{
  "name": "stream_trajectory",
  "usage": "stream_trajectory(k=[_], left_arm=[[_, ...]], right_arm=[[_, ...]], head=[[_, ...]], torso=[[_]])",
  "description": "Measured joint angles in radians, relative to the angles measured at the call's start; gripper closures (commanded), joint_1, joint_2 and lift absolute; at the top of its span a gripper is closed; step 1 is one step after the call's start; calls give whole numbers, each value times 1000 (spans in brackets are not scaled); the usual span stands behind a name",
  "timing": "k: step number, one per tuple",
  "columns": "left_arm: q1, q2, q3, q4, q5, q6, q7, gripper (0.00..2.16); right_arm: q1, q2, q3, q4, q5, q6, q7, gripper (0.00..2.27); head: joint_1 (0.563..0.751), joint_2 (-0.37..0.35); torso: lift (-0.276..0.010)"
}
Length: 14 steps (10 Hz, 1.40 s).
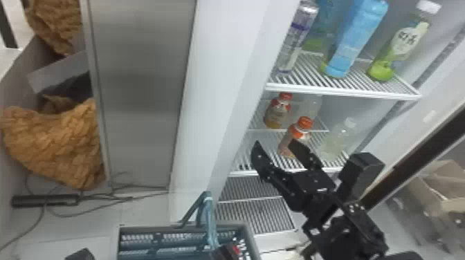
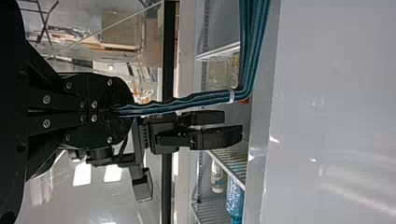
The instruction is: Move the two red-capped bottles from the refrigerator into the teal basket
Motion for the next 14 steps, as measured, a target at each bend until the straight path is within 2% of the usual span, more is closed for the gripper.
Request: stream_trajectory(k=[4, 8, 14], left_arm=[[-5, 2, -2, 3, 3, 0, 0, 1156], [-8, 4, -5, 6, 4, -1, -1, 1156], [-7, 2, -7, 7, 5, -2, -1, 1156]], right_arm=[[-102, -7, 8, 185, 64, -141, 24, 182], [-247, -16, 18, 422, 66, -212, 126, 182], [-385, -23, 51, 606, 130, -295, 134, 182]], head=[[695, -350], [695, -350], [695, -350]], torso=[[-224], [-224], [-224]])
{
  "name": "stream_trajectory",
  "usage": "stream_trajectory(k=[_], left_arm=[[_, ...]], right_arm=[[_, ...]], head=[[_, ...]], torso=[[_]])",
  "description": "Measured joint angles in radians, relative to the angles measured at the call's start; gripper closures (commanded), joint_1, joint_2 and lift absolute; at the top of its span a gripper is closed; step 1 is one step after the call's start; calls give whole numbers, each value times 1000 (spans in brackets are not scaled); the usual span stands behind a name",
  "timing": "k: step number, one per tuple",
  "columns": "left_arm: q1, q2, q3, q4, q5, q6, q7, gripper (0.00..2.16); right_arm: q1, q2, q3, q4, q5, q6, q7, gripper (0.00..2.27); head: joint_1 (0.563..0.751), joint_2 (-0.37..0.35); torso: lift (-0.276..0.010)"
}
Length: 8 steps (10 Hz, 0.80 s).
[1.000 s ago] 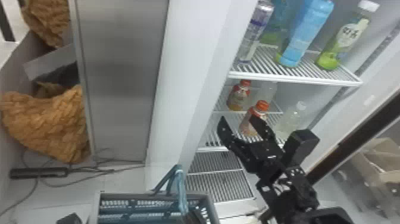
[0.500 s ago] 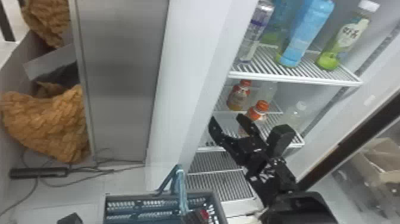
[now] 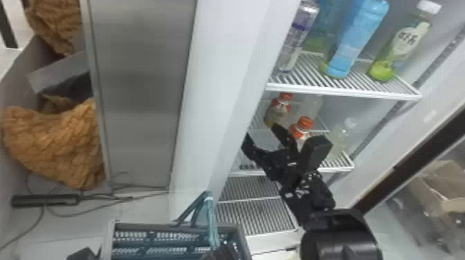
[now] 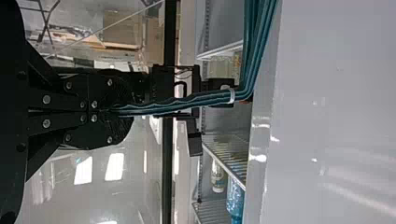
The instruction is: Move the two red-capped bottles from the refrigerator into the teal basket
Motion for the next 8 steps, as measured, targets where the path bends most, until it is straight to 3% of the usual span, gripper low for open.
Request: stream_trajectory(k=[8], left_arm=[[-2, 0, 0, 0, 2, 3, 0, 1154]], right_arm=[[-145, -16, 42, 176, 9, -18, -17, 182]], head=[[695, -350]], torso=[[-224]])
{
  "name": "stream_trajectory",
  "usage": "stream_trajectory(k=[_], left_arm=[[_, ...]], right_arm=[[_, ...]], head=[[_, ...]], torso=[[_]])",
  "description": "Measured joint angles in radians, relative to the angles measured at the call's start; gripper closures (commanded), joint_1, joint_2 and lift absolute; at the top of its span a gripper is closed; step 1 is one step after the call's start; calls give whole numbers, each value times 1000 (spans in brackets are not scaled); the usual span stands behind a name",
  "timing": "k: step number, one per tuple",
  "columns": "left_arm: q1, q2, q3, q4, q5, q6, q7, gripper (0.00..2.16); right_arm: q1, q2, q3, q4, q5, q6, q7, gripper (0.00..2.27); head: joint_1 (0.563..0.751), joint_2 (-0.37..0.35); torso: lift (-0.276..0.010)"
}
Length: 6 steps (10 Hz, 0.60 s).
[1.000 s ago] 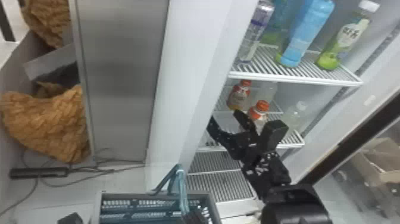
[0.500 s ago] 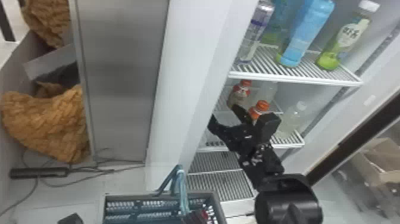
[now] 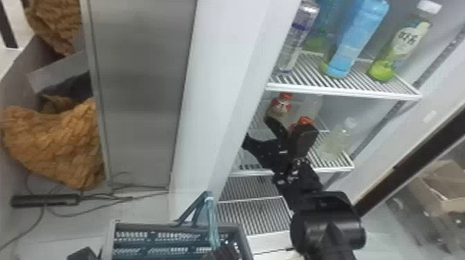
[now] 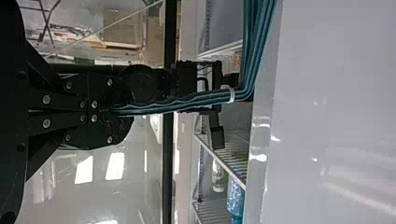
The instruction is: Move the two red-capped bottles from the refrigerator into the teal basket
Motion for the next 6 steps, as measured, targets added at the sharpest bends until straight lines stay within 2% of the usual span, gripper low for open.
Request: stream_trajectory(k=[6], left_arm=[[-3, 0, -5, 2, 0, 0, 0, 1154]], right_arm=[[-112, -10, 37, 129, -1, -3, -30, 177]], head=[[695, -350]], torso=[[-224]])
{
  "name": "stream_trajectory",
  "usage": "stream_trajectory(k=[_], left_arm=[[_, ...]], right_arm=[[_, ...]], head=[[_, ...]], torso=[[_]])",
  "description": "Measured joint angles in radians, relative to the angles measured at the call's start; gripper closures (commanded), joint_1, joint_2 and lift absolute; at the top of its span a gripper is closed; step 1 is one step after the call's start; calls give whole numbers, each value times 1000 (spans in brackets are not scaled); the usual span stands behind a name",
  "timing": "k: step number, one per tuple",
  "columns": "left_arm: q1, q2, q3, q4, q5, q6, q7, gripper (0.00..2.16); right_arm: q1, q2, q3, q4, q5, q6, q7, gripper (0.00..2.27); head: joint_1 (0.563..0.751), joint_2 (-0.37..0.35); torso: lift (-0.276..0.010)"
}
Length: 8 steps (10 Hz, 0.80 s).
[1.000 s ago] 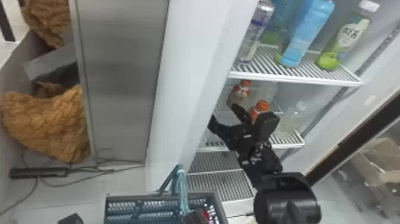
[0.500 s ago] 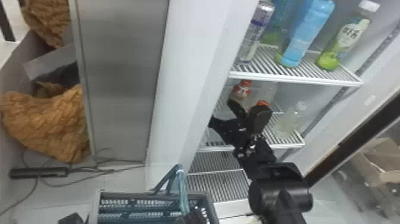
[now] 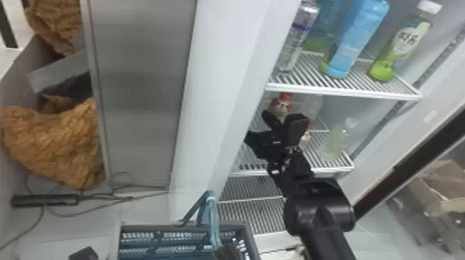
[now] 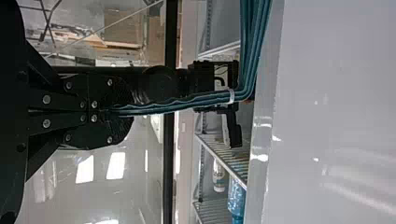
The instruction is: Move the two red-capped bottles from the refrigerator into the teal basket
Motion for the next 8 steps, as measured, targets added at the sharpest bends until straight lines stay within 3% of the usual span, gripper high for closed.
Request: stream_trajectory(k=[8], left_arm=[[-8, 1, -10, 5, 3, 0, 0, 1156]], right_arm=[[-116, -13, 63, 148, -23, -34, -12, 156]], head=[[695, -350]], torso=[[-224]])
